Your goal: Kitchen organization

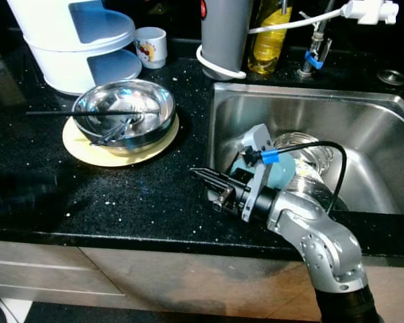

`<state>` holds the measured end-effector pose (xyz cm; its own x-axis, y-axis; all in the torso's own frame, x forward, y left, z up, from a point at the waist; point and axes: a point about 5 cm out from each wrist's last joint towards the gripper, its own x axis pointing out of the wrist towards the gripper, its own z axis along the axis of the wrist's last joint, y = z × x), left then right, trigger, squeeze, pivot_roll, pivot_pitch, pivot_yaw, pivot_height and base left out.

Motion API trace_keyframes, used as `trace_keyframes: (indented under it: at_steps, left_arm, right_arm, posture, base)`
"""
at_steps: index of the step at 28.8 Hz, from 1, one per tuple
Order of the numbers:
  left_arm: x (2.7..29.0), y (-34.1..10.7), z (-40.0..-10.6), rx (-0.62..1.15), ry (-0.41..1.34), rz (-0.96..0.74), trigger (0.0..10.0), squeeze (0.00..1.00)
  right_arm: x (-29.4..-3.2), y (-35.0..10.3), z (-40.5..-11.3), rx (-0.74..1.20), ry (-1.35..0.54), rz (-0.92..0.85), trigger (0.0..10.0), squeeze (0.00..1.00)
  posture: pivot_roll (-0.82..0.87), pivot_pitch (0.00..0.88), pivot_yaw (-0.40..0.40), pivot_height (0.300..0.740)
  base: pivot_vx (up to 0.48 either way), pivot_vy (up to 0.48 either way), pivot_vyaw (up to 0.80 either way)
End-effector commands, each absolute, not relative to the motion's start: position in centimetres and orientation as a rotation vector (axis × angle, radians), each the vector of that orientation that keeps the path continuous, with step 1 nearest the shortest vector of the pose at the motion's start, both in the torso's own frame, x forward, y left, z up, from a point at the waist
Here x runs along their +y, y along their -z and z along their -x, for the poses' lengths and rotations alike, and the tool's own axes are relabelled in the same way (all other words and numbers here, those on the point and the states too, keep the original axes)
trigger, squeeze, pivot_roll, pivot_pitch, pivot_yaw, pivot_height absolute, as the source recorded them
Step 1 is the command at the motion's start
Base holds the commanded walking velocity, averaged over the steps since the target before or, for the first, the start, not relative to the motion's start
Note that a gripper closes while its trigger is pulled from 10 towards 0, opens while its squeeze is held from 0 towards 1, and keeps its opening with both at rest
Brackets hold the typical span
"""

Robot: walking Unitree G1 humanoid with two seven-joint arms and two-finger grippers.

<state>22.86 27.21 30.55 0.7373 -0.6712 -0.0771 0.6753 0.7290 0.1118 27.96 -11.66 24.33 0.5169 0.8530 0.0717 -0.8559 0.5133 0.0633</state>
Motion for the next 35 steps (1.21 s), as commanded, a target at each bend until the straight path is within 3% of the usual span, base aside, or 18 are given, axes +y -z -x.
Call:
trace_keyframes:
  at_steps: [1,10,16,17,19,20,30,31,32,35]
  left_arm:
    - [26.8,-30.3,-23.3,-0.038,0.643,-0.193,10.0,0.0]
    - [26.0,-29.1,-23.8,-0.235,0.472,-0.261,10.0,0.0]
    - [28.3,-28.2,-22.8,-0.263,0.296,-0.248,10.0,0.0]
    - [29.1,-28.2,-22.4,-0.312,0.195,-0.233,10.0,0.41]
    - [29.3,-28.2,-22.2,-0.333,0.155,-0.222,10.0,0.41]
    - [29.2,-27.8,-22.0,-0.347,0.139,-0.211,10.0,1.0]
    - [27.7,-26.6,-22.8,-0.388,0.109,-0.18,10.0,1.0]
    - [27.6,-26.7,-23.4,-0.386,0.115,-0.178,10.0,0.73]
    - [27.4,-26.8,-24.1,-0.387,0.125,-0.161,10.0,0.0]
    - [27.4,-26.9,-25.8,-0.377,0.145,-0.119,10.0,0.0]
  right_arm:
    - [-11.5,-24.2,-27.6,-0.03,-1.044,-0.103,10.0,0.0]
    - [-11.4,-24.0,-27.6,-0.03,-1.032,-0.112,10.0,0.0]
    - [-11.5,-23.7,-27.3,-0.023,-1.029,-0.116,10.0,0.0]
    - [-11.4,-23.6,-27.3,-0.022,-1.026,-0.119,10.0,0.0]
    - [-11.4,-23.6,-27.3,-0.022,-1.026,-0.121,10.0,0.0]
    - [-11.3,-23.5,-27.3,-0.023,-1.026,-0.125,10.0,0.0]
    - [-10.1,-22.6,-27.9,-0.074,-0.95,-0.136,10.0,0.0]
    - [-9.9,-22.3,-28.1,-0.08,-0.933,-0.114,10.0,0.0]
    - [-9.7,-22.0,-28.2,-0.086,-0.917,-0.093,10.0,0.0]
    - [-9.6,-22.0,-28.4,-0.114,-0.888,-0.101,10.0,0.0]
  posture:
    - [0.07,0.215,-0.032,0.74]
    - [0.06,0.216,-0.025,0.74]
    - [0.07,0.213,-0.018,0.74]
    - [0.07,0.211,-0.016,0.74]
    - [0.07,0.211,-0.016,0.74]
    - [0.07,0.21,-0.016,0.74]
    - [0.07,0.207,-0.027,0.74]
    - [0.07,0.206,-0.03,0.74]
    - [0.07,0.204,-0.032,0.74]
    - [0.07,0.202,-0.032,0.74]
  base:
    - [0.0,0.0,0.0]
    - [0.0,0.0,0.0]
    - [0.0,0.0,0.0]
    - [0.0,0.0,0.0]
    - [0.0,0.0,0.0]
    - [0.0,0.0,0.0]
    - [0.0,0.0,0.0]
    - [0.0,0.0,0.0]
    - [0.0,0.0,0.0]
    - [0.0,0.0,0.0]
